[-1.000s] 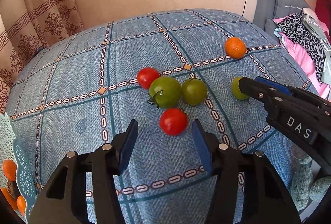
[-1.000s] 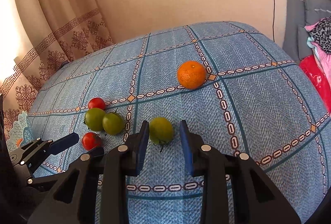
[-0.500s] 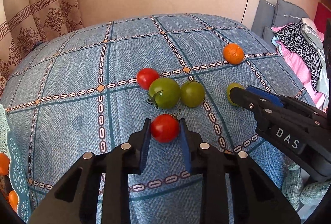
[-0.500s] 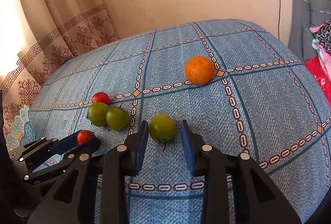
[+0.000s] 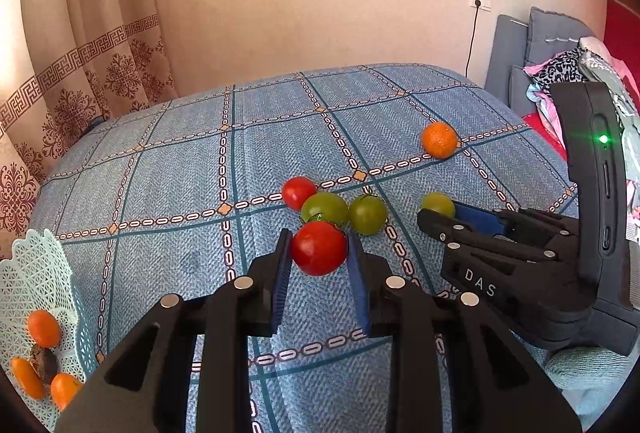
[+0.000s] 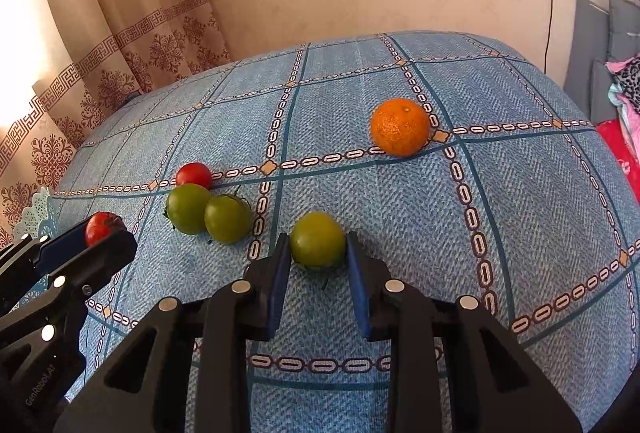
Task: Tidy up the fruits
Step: 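Grasp a green tomato with the right tool while the left tool grasps a red tomato, then carry the red and green tomatoes to the blue basket and open both tools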
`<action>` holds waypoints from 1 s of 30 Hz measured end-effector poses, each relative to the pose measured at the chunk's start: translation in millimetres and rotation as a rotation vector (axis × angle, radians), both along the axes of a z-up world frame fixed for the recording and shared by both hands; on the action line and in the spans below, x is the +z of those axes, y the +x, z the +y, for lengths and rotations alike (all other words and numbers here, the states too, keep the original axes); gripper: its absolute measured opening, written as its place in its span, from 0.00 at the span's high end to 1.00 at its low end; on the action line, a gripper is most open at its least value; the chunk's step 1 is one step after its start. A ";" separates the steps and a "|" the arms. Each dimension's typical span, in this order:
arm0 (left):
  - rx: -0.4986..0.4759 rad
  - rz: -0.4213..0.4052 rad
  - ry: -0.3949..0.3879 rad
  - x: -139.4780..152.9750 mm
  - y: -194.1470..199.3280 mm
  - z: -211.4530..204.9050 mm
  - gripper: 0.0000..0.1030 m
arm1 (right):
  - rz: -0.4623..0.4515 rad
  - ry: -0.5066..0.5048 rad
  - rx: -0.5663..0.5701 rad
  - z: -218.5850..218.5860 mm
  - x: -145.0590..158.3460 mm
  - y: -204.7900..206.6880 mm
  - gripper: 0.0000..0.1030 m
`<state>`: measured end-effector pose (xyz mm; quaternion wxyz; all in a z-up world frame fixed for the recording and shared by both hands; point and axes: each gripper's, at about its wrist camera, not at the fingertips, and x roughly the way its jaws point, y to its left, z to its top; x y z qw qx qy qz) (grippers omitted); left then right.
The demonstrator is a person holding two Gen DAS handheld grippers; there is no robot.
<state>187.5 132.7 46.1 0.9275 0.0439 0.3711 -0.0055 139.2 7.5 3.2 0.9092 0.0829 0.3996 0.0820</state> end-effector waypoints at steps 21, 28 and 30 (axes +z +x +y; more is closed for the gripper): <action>-0.021 -0.111 0.064 39.9 -30.4 -15.3 0.73 | -0.041 0.004 -0.068 -17.6 7.8 -16.2 0.73; 0.013 -0.135 0.070 50.9 -57.7 4.1 0.73 | -0.057 -0.013 -0.038 -0.6 19.2 -36.0 0.73; 0.026 -0.141 0.065 52.5 -65.8 11.0 0.73 | -0.064 -0.019 -0.020 8.5 23.2 -42.8 0.73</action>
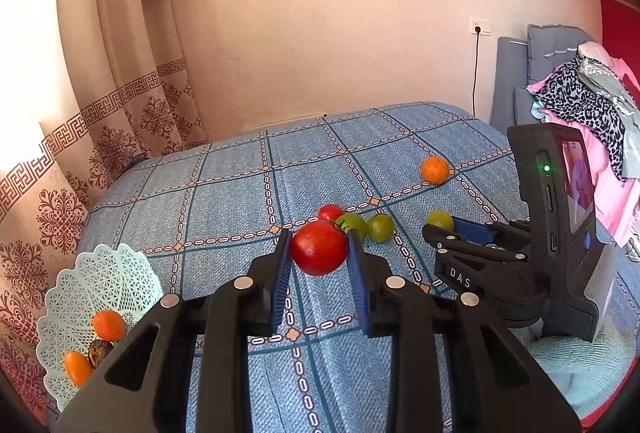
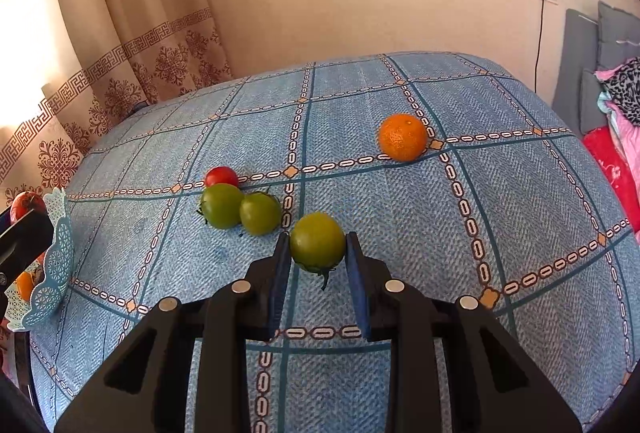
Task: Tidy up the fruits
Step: 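Carry the red and green tomatoes to the blue basket and open both tools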
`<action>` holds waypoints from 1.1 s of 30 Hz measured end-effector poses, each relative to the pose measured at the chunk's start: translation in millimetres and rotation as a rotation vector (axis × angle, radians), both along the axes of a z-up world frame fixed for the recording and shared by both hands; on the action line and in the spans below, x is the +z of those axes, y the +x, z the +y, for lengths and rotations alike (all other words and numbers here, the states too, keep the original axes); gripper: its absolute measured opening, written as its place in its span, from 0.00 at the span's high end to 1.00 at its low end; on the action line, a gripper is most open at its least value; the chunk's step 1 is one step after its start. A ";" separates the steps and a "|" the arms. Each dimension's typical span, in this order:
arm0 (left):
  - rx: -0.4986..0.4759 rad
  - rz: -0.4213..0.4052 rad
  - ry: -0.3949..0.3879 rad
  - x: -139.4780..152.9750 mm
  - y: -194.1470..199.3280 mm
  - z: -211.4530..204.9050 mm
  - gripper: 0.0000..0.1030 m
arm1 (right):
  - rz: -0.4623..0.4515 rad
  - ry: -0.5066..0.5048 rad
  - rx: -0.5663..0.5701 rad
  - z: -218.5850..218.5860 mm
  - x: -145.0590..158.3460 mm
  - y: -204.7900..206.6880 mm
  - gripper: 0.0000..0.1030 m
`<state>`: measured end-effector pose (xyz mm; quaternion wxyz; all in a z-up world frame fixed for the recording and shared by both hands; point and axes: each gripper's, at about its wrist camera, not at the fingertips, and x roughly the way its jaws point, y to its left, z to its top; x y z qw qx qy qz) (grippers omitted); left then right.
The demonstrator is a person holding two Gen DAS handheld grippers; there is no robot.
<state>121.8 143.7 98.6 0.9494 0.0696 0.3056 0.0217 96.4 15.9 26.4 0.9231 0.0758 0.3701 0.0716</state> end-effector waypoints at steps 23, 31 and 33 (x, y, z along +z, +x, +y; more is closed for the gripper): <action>0.171 -0.020 -0.076 -3.4 -41.5 101.5 0.73 | -0.022 0.016 0.178 113.8 24.7 -39.5 0.73; 0.265 -0.011 -0.108 -9.2 -51.8 154.2 0.73 | -0.028 0.019 0.251 154.5 31.6 -45.5 0.73; 0.287 -0.010 -0.114 -10.7 -55.0 166.3 0.73 | -0.031 0.018 0.266 162.8 33.3 -47.0 0.73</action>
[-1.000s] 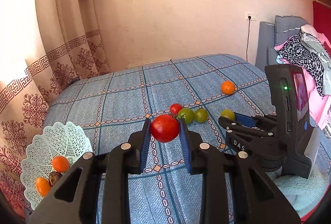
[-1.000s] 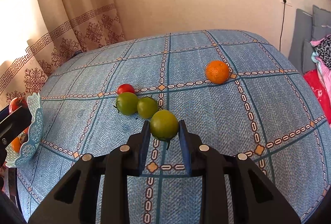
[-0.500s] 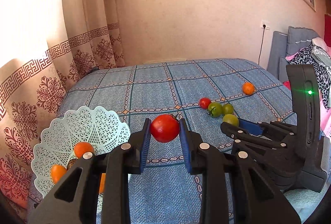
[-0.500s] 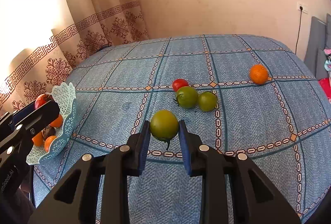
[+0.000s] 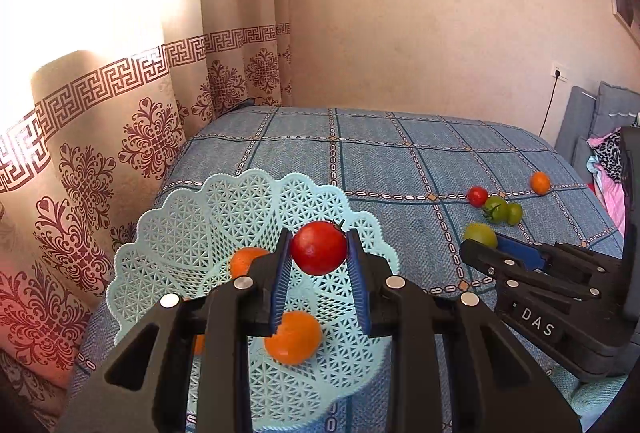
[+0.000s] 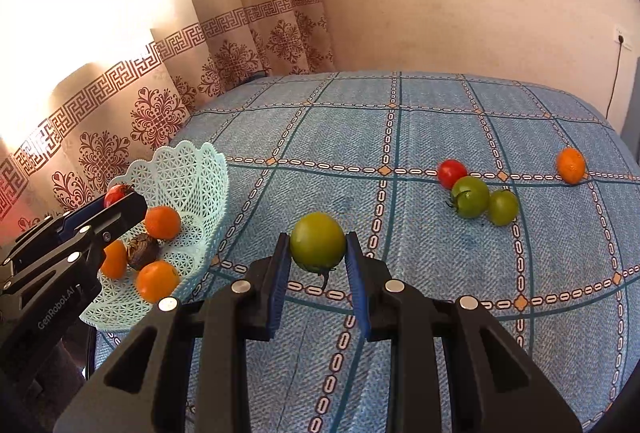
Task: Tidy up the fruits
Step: 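Carry the red and green tomatoes to the blue basket and open both tools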
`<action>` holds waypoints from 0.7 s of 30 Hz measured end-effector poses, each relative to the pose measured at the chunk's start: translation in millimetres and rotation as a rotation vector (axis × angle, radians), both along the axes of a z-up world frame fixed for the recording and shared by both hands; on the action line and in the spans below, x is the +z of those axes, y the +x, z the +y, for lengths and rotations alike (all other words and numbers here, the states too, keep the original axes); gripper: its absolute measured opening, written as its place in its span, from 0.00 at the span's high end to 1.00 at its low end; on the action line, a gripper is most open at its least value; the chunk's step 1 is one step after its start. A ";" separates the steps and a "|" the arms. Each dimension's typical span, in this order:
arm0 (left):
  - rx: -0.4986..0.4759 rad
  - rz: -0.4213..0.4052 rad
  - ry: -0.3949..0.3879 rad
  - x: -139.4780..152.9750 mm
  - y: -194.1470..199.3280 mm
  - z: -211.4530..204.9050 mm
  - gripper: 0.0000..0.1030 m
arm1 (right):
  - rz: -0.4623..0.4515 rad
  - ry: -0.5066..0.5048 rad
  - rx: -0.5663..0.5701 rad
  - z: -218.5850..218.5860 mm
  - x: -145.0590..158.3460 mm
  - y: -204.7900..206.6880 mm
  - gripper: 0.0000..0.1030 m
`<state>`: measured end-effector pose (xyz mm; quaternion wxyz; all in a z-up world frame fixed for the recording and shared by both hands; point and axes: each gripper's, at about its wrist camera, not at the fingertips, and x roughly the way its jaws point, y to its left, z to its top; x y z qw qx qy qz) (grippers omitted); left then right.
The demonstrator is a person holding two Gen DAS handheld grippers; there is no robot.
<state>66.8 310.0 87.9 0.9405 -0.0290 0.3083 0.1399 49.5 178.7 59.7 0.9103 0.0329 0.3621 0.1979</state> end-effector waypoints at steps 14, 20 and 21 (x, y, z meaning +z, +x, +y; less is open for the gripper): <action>0.072 0.027 -0.071 -17.8 -17.8 47.9 0.73 | -0.005 -0.015 0.082 45.6 4.0 -4.2 0.73; 0.074 0.028 -0.099 -19.7 -18.0 53.1 0.65 | -0.011 -0.013 0.080 51.2 6.0 -3.4 0.73; 0.076 0.025 -0.107 -19.0 -18.5 54.8 0.57 | -0.011 -0.012 0.081 51.8 6.5 -3.1 0.73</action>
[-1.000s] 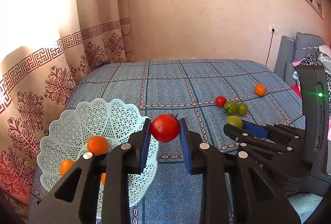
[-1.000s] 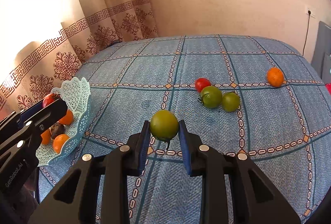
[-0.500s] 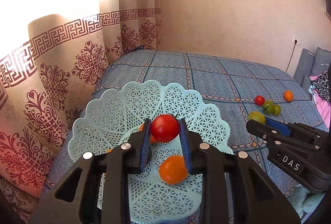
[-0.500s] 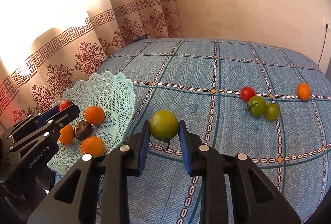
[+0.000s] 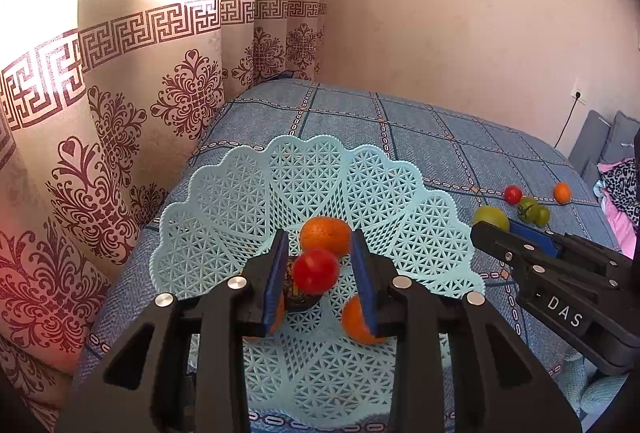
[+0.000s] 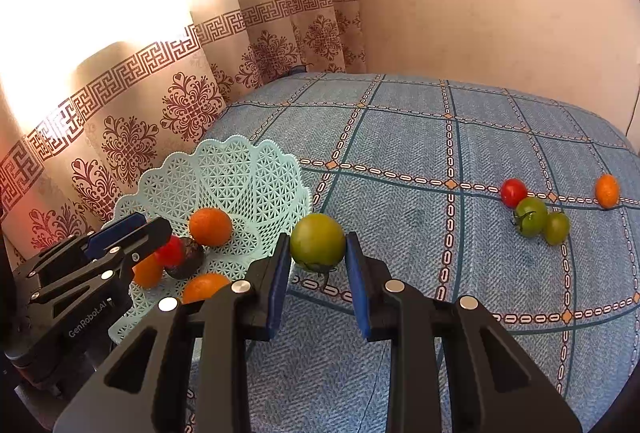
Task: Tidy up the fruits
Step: 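Carry the red and green tomatoes to the blue basket and open both tools, then move both tools back toward the remaining tomatoes on the bed cover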
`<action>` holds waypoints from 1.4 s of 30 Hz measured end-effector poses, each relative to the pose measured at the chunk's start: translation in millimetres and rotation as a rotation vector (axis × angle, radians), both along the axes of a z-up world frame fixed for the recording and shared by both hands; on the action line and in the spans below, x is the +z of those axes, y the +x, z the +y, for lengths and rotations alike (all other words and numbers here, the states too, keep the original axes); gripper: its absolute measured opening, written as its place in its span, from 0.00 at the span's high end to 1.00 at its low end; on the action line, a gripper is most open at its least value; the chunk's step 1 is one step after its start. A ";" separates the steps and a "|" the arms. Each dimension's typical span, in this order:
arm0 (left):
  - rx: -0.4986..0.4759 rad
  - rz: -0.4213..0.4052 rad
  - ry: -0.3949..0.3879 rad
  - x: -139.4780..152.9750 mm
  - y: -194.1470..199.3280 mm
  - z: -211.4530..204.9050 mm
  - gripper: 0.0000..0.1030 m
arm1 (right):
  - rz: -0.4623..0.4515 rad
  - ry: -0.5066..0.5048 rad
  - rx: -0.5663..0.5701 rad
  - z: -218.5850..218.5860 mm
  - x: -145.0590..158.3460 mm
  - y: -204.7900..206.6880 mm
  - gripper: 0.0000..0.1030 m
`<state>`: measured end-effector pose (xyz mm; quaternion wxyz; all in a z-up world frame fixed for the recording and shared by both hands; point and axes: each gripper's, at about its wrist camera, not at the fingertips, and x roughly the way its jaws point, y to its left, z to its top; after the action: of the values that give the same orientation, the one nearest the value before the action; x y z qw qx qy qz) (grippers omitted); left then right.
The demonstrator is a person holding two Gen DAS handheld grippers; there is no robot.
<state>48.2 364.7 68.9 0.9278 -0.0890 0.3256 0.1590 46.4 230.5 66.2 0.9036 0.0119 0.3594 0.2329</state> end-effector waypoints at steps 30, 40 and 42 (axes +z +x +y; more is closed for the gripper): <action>0.101 -0.049 -0.056 12.0 -16.4 35.2 0.06 | 0.004 0.008 0.024 5.3 -0.6 -8.2 0.62; 0.095 -0.036 -0.056 7.6 -12.6 29.6 0.04 | 0.018 0.016 -0.020 -16.4 -7.8 -5.3 0.62; 0.092 -0.033 -0.054 6.9 -11.6 26.4 0.04 | 0.022 0.017 -0.030 -21.6 -9.3 -4.3 0.62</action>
<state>36.7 391.2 75.8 0.9220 -0.1316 0.3100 0.1909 42.1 208.9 57.0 0.9028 0.0273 0.3672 0.2222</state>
